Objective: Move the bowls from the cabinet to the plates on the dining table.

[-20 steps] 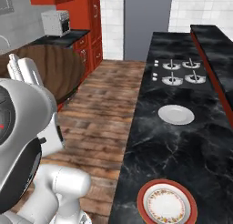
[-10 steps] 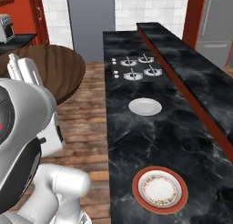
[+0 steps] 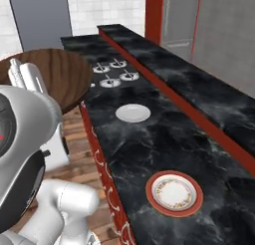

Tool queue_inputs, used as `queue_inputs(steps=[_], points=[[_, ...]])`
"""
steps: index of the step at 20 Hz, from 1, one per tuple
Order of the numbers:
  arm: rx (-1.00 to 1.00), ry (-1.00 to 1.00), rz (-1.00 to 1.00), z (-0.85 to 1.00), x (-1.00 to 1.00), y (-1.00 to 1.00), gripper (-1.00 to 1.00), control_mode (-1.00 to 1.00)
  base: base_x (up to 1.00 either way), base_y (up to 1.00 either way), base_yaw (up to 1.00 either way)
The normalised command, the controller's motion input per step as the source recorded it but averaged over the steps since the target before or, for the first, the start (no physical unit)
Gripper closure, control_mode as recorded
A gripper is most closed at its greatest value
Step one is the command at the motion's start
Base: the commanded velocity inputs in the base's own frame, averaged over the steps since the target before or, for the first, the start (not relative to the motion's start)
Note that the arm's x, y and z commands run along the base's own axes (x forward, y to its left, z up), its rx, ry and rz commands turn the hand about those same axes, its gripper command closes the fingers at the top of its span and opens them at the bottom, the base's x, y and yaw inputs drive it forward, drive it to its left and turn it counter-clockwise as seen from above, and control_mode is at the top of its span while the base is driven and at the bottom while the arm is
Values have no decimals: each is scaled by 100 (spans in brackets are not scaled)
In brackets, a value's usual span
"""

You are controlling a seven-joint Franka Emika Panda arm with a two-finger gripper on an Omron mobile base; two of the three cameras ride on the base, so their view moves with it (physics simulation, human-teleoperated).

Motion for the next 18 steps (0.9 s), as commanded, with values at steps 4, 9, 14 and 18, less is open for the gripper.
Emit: queue_inputs(steps=[4, 9, 14, 18], points=[[0, 0, 0, 0, 0, 0, 100, 100, -15, -7, -59], [0, 0, 0, 0, 0, 0, 100, 100, -20, -18, -60], [0, 0, 0, 0, 0, 0, 100, 100, -23, -22, -62], [0, 0, 0, 0, 0, 0, 100, 100, -19, -8, -63]])
